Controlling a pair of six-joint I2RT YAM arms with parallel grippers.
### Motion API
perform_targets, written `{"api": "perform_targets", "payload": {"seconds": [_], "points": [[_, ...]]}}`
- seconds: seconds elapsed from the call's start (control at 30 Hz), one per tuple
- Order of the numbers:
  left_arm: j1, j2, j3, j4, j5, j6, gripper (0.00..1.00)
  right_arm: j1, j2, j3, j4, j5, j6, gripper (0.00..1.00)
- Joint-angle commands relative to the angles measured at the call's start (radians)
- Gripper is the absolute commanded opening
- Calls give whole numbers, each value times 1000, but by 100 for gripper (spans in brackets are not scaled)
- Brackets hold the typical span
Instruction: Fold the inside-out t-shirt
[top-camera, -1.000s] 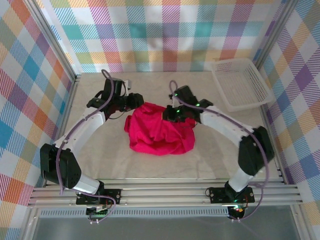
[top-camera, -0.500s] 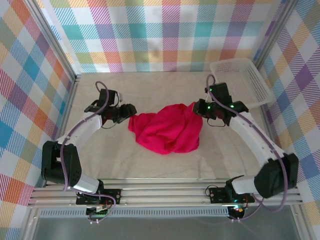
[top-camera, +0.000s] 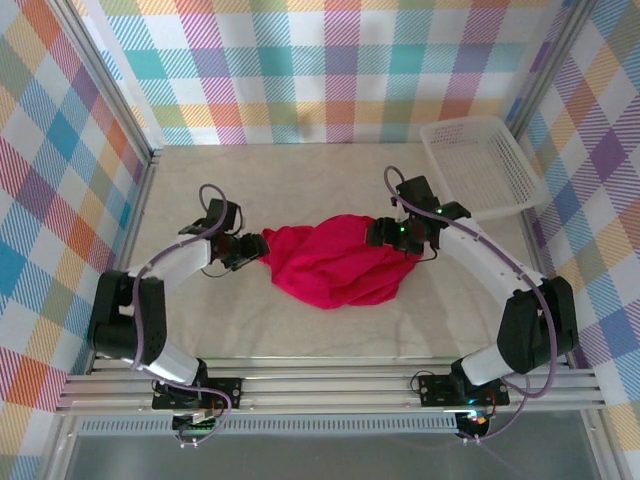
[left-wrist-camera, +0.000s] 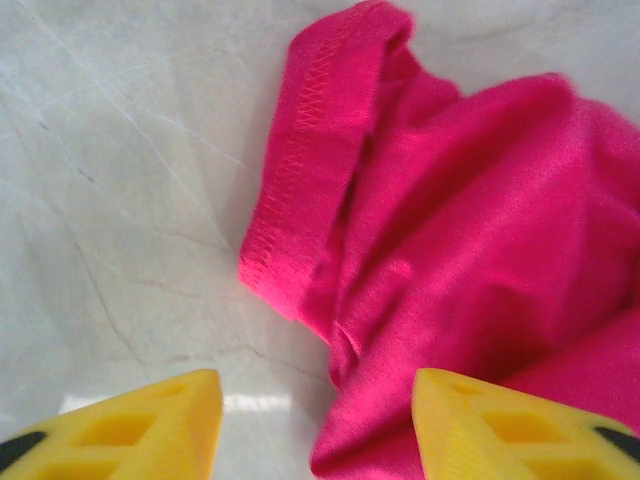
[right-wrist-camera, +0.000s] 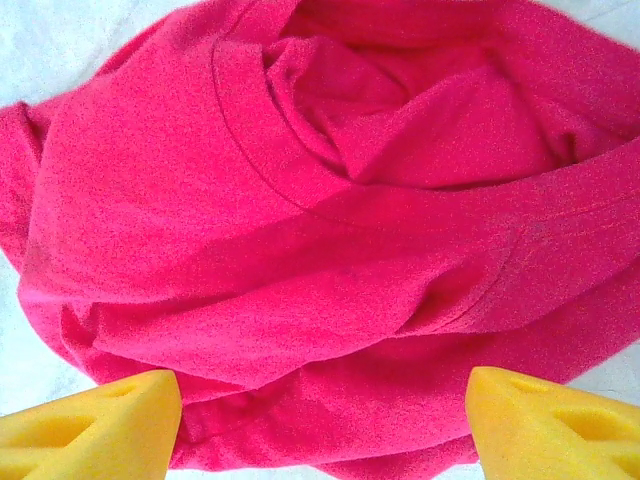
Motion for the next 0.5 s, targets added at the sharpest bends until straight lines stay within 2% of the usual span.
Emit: {"api": "perform_targets", "payload": {"seconds": [0.0,0.17,0.23,0.27,0.3,0.33,0.37,0.4,0.47], "points": [[-11,103,36,66,-19,-22,40,-2,73,-45,6,-47,-33,73],[-15,199,75,127,-50,-33,29,-1,193,-37,54,-62,-35,74],[-15,218,82,156,-62,-40,21,-2,254,-13,78,-58,-35,74],[-15,222,84,175,-67,-46,14,-2,289,10,86,-54,-34,69],[-15,225,90,186,-72,-49,7,-2,313,34,89,-46,-38,61],[-14,227,105,186,-84,-50,0,-2,334,67,91,-29,-41,45],[-13,228,130,177,-93,-51,0,-3,343,99,83,-18,-43,19],[-10,225,153,166,-95,-49,0,-5,341,125,72,-13,-41,3],[7,205,211,129,-98,-44,0,-8,304,199,18,-4,-47,0]]}}
